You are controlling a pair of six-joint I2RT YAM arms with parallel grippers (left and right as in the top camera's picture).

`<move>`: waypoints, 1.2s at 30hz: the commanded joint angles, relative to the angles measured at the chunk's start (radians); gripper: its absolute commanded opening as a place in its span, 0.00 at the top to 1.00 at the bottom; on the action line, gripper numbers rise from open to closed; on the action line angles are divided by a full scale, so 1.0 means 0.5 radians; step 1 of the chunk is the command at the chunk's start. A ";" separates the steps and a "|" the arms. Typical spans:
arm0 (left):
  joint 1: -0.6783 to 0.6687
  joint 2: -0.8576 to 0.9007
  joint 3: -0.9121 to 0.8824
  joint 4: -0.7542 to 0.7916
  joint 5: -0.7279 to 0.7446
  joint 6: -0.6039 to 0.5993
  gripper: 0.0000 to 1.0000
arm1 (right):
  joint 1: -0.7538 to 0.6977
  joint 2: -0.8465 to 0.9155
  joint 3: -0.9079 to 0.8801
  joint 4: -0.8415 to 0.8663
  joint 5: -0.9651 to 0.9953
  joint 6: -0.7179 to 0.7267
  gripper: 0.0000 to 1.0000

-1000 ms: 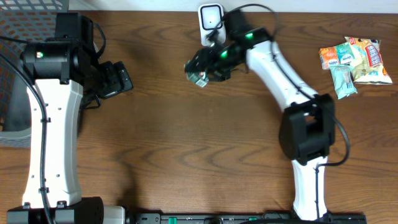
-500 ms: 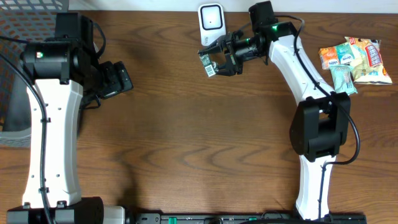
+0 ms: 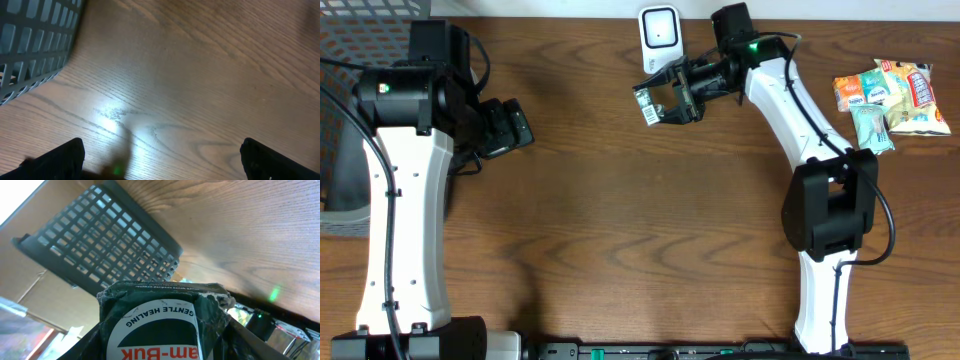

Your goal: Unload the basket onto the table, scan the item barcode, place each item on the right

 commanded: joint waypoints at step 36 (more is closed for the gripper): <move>0.003 0.005 -0.009 -0.005 -0.005 -0.024 0.02 | 0.132 -0.026 0.001 0.000 0.175 0.025 0.53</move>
